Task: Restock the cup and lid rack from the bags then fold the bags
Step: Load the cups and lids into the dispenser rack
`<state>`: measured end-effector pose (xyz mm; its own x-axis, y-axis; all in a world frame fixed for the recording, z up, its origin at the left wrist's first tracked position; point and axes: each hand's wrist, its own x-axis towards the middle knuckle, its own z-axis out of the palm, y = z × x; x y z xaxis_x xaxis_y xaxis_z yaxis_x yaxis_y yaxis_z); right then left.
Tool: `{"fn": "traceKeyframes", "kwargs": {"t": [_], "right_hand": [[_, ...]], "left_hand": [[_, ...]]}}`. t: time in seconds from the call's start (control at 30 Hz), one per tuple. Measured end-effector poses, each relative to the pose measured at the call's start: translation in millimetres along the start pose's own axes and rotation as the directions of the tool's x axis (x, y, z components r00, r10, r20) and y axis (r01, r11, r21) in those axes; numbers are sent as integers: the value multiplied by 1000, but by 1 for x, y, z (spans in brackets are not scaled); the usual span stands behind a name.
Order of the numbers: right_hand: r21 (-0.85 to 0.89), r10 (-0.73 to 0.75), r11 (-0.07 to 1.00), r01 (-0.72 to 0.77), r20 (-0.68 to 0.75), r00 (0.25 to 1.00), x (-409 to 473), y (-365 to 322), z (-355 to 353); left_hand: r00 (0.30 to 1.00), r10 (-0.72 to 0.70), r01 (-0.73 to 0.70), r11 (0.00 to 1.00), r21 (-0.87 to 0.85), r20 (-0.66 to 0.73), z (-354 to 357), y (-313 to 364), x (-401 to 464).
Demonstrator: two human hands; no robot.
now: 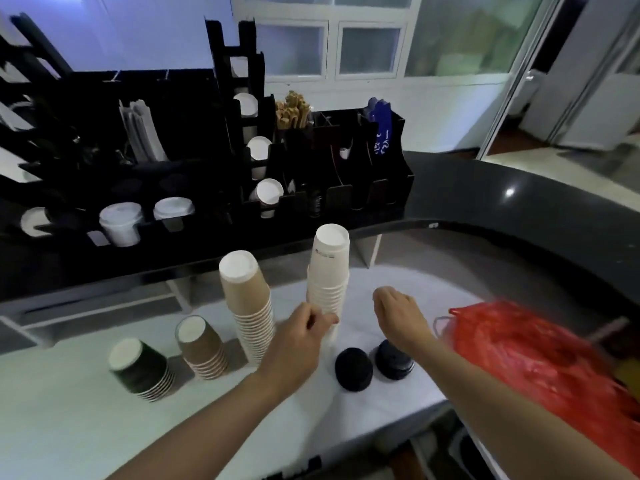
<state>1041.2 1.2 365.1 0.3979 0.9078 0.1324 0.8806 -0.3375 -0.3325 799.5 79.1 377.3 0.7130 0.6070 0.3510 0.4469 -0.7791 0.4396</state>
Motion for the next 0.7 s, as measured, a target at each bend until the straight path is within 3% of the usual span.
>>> {"fn": "traceKeyframes", "kwargs": {"t": [0.1,0.13,0.27,0.4,0.7], "right_hand": [[25,-24,1000,18,232,972,-23,-2,39],[17,-43,999,40,317,947,-29,-4,53],[-93,0,994,63,557,830,-50,-2,109],[-153,28,986,58,509,861,-68,-4,141],[-63,-2,997,35,455,891,-92,-13,132]], "left_hand": [[989,-41,37,999,28,145,29,-12,-32],[980,-110,109,994,14,166,35,-16,-43],[936,-130,110,991,79,327,57,-29,-76],[928,-95,52,991,126,362,68,-31,-94],[943,-23,-2,997,76,333,58,-9,-93]]}}
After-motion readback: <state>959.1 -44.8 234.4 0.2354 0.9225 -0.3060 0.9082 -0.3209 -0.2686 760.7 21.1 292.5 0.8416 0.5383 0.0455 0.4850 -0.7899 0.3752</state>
